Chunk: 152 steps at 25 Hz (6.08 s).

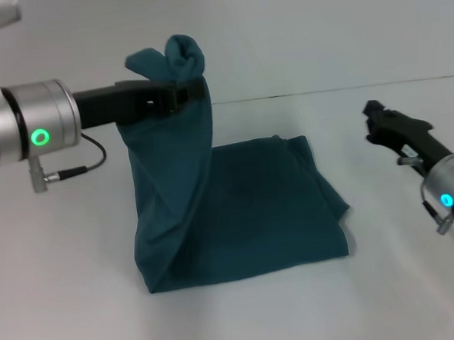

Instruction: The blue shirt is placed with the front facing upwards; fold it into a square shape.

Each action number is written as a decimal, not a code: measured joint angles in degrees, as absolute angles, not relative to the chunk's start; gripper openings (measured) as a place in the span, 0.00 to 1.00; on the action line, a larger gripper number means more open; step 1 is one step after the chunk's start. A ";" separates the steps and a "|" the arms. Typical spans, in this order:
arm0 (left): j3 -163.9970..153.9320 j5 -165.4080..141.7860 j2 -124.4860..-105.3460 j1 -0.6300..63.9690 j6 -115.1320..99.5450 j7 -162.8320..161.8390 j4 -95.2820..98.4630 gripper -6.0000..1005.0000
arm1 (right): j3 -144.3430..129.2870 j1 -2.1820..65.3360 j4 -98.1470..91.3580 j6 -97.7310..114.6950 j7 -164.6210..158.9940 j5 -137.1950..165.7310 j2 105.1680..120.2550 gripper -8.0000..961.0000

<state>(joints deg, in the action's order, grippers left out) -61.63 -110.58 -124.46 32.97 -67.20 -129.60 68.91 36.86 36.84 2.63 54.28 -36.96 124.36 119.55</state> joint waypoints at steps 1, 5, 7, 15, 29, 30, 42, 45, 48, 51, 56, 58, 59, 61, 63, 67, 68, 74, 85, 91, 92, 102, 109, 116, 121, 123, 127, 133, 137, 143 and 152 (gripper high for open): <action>-62.01 -109.36 -124.45 33.07 -66.47 -128.58 67.38 0.06 | 37.27 36.75 1.68 54.66 -37.52 124.37 119.53 0.04; -63.48 -104.78 -124.45 33.94 -63.47 -124.83 61.28 0.06 | 38.69 36.58 -1.35 55.32 -38.50 124.36 119.43 0.04; -64.55 -102.62 -124.45 34.36 -61.29 -123.26 58.30 0.06 | 38.98 36.56 -2.22 55.30 -38.57 124.36 119.36 0.04; -68.07 -96.12 -124.54 36.89 -55.77 -117.87 48.35 0.06 | 39.07 36.20 -2.83 54.76 -38.62 124.36 118.96 0.04; -80.05 -85.38 -124.63 39.80 -45.88 -113.64 41.23 0.06 | 39.11 36.21 -3.32 54.66 -38.67 124.36 118.89 0.04; -80.78 -84.36 -124.63 40.05 -45.47 -113.34 40.70 0.06 | 39.11 36.21 -3.32 54.66 -38.68 124.36 118.89 0.04; -89.28 -74.20 -124.62 42.08 -41.88 -107.95 34.64 0.06 | 39.11 36.21 -3.42 54.20 -38.52 124.36 118.91 0.04; -92.42 -69.27 -124.63 42.81 -41.24 -103.86 32.73 0.06 | 39.05 36.36 -3.43 53.64 -38.46 124.36 118.95 0.04; -95.18 -64.65 -124.63 43.40 -40.11 -101.37 31.70 0.12 | 38.93 36.49 -3.42 53.08 -38.43 124.36 119.01 0.04; -97.05 -60.81 -124.63 43.60 -39.73 -99.33 31.37 0.18 | 39.05 36.54 -3.43 52.86 -38.35 124.36 119.01 0.04; -98.97 -57.48 -124.63 43.74 -39.68 -98.16 31.37 0.27 | 39.11 36.28 -3.43 52.82 -38.55 124.36 118.92 0.04; -98.88 -57.29 -124.63 43.29 -40.16 -96.39 31.96 0.30 | 39.11 36.13 -3.44 53.16 -38.55 124.36 118.88 0.04; -98.66 -57.21 -124.63 42.60 -40.48 -94.08 32.68 0.32 | 39.11 36.00 -3.45 53.51 -38.56 124.36 118.84 0.04; -98.32 -57.09 -124.63 40.10 -40.87 -87.61 34.96 0.36 | 39.11 35.55 -3.52 55.18 -38.64 124.26 118.74 0.04; -97.82 -56.60 -124.63 36.83 -40.99 -81.55 37.50 0.44 | 38.92 34.88 -3.52 58.12 -38.77 124.15 118.66 0.04; -95.40 -49.42 -124.63 28.45 -44.88 -67.55 42.43 0.63 | 36.00 33.75 -3.49 67.19 -38.66 124.62 118.55 0.04; -94.63 -46.39 -124.63 26.38 -47.47 -63.07 42.45 0.64 | 34.70 33.73 -3.49 68.85 -38.65 124.70 118.58 0.04; -89.95 -33.02 -124.63 21.41 -64.66 -47.53 34.48 0.70 | 23.18 37.25 -2.59 70.75 -36.95 127.74 119.53 0.04; -87.12 -31.72 -124.64 21.09 -71.22 -44.44 27.27 0.70 | 21.37 42.48 2.56 48.92 -36.26 127.00 120.15 0.04; -86.95 -31.68 -124.63 21.06 -72.08 -44.38 26.07 0.70 | 22.83 41.47 1.66 46.81 -35.94 122.82 119.87 0.04; -86.92 -31.66 -124.57 21.08 -72.22 -44.37 25.71 0.70 | 22.83 41.38 1.42 46.65 -35.92 122.25 119.83 0.04; -86.92 -32.11 -124.45 21.16 -72.27 -43.62 24.96 0.70 | 22.51 37.05 0.48 60.32 -36.30 121.64 119.53 0.04; -86.92 -32.06 -124.45 21.03 -72.27 -43.44 24.08 0.71 | 13.87 34.96 0.89 65.91 -36.24 122.10 119.70 0.04; -86.92 -31.83 -124.45 20.98 -72.03 -43.41 23.52 0.71 | 4.70 30.16 2.70 65.29 -32.98 122.01 120.02 0.04; -86.92 -31.81 -124.45 20.92 -71.80 -43.41 23.48 0.71 | 4.58 26.88 3.26 65.00 -32.64 121.73 120.05 0.04; -86.92 -31.81 -124.45 20.92 -71.76 -43.41 23.47 0.71 | 4.57 26.22 3.26 64.83 -32.63 121.70 120.07 0.04; -86.92 -31.81 -124.41 21.08 -71.72 -43.41 22.90 0.71 | 4.54 25.67 3.26 64.22 -32.62 121.70 120.10 0.04; -86.84 -31.81 -124.36 20.99 -71.80 -43.41 22.66 0.71 | 6.08 24.03 3.16 65.67 -32.32 121.04 120.15 0.04; -86.79 -31.81 -124.37 20.89 -72.33 -43.41 22.59 0.71 | 6.93 23.23 2.97 73.19 -30.32 117.27 120.14 0.04; -86.13 -31.91 -124.36 20.82 -72.66 -43.36 22.27 0.71 | 7.40 28.53 3.05 71.46 -28.39 112.29 120.00 0.04; -86.14 -32.90 -123.84 20.58 -73.57 -43.91 22.39 0.72 | 7.32 36.86 3.61 60.84 -30.26 110.02 119.87 0.04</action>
<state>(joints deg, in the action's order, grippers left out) -86.14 -32.90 -123.84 20.58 -73.57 -43.91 22.39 7.32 36.86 3.61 60.84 -30.26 110.02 119.87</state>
